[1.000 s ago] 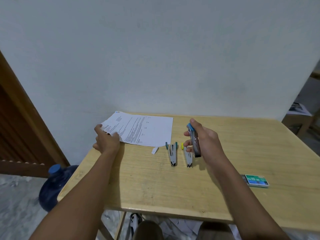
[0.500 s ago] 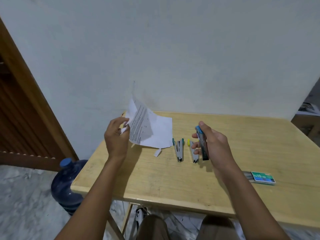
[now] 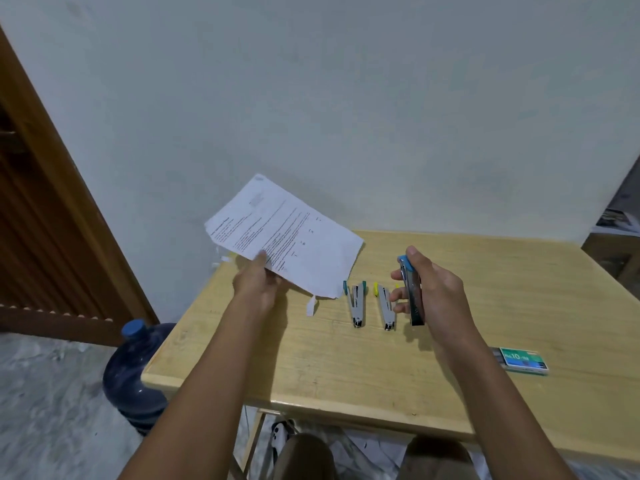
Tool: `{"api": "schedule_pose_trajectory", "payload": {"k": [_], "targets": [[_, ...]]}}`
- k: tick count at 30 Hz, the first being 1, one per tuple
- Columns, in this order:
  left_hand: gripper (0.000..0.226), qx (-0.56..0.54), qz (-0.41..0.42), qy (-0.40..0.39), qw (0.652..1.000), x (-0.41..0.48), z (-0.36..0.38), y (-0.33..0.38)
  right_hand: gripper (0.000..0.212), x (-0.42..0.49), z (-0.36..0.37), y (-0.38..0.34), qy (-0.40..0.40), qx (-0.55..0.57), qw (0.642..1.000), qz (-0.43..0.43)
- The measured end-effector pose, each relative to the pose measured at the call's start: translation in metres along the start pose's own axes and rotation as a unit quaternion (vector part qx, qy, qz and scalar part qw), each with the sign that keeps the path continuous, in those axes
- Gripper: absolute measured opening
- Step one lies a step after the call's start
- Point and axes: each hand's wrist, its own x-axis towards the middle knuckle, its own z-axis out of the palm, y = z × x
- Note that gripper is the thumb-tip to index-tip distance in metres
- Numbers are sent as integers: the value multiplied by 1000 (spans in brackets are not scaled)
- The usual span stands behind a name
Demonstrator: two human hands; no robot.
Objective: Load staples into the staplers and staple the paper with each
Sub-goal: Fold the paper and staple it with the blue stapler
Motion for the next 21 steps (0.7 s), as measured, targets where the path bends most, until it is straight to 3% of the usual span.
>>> {"api": "schedule_pose_trajectory", "payload": {"k": [4, 8, 10, 12, 16, 19, 21], "targets": [[21, 40, 64, 14, 997, -2, 11, -4, 40, -3, -3, 0, -1, 1, 1000, -5], [11, 163, 233, 68, 956, 0, 28, 31, 38, -2, -11, -2, 11, 10, 1000, -6], [15, 240, 366, 65, 897, -9, 40, 51, 38, 0, -13, -2, 17, 11, 1000, -6], [20, 334, 496, 29, 801, -21, 49, 65, 39, 2, -14, -2, 20, 10, 1000, -6], [12, 481, 598, -57, 639, -31, 54, 62, 41, 3, -14, -1, 22, 16, 1000, -5], [15, 552, 584, -86, 588, -24, 37, 36, 39, 2, -14, 2, 27, 15, 1000, -6], [18, 567, 575, -92, 582, -24, 23, 15, 39, 4, -13, 5, 28, 17, 999, 4]]}}
